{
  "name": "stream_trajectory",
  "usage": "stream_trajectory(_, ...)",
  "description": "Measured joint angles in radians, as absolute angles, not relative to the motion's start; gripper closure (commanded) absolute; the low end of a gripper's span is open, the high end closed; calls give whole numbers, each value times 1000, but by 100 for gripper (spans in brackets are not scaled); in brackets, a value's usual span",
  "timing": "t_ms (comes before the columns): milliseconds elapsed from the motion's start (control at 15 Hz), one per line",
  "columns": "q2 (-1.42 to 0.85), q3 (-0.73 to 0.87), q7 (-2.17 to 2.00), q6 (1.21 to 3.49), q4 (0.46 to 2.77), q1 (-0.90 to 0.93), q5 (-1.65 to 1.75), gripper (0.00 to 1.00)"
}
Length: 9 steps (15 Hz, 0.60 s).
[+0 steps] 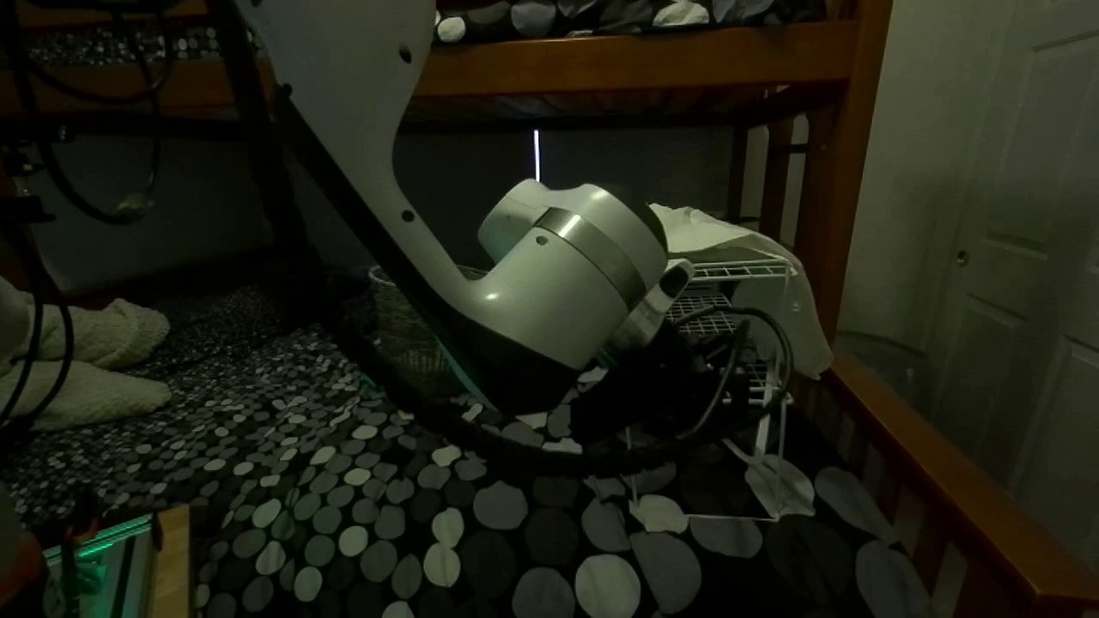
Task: Take the hanger from the second shelf to the top shelf
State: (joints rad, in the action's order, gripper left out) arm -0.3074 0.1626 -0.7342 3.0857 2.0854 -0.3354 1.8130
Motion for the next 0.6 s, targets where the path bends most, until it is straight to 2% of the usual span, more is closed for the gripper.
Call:
stream_trajectory(267,-305,185,-747,3323,2040,-424,1812,99)
stream_trajectory(600,-306,273,-646,3457,2059,-454,1858,99)
